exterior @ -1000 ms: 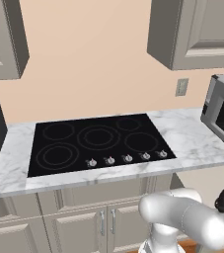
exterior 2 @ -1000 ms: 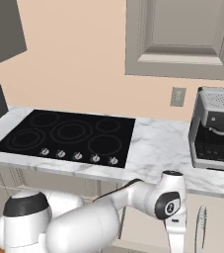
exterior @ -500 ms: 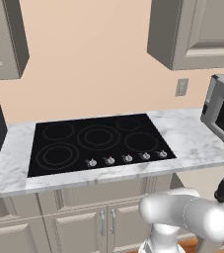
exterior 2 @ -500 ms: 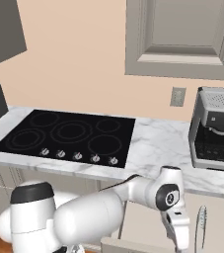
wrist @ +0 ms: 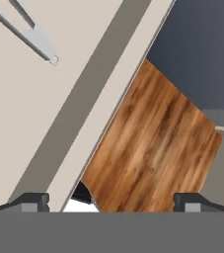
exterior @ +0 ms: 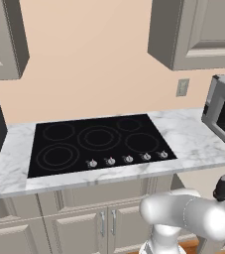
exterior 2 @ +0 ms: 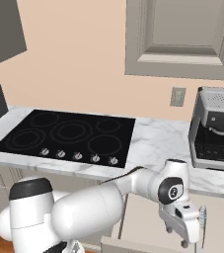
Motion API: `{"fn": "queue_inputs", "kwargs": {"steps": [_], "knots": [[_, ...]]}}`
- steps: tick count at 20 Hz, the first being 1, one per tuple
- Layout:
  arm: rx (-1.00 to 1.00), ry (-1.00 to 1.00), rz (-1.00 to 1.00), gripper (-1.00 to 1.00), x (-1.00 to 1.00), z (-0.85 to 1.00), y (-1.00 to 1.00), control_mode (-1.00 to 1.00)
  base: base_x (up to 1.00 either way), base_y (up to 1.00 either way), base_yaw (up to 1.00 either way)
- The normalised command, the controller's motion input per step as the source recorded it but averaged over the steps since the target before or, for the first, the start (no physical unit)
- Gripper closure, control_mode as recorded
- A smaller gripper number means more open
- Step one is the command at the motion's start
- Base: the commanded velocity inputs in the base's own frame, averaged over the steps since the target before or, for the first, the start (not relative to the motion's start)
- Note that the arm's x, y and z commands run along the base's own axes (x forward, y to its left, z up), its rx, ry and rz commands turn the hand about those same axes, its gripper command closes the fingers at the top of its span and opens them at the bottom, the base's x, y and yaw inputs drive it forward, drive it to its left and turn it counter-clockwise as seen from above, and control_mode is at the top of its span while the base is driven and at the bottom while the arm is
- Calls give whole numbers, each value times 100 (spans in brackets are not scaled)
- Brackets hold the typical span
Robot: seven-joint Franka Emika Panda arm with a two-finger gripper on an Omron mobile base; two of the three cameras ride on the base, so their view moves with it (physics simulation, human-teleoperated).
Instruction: Take the tongs from the drawer on the right and place them on the dining counter next to the tray containing the hot dog.
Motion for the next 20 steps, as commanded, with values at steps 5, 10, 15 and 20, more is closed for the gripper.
{"fn": "queue_inputs", "kwargs": {"steps": [5,10,15,20], "knots": [[1,-4,20,-100,3,0,0,-100,0,0,0],[4,-9,13,-100,12,0,0,-100,0,0,0],[17,-3,17,-100,11,0,0,-100,0,0,0],[7,2,19,-100,13,0,-3,-100,0,0,0]]}}
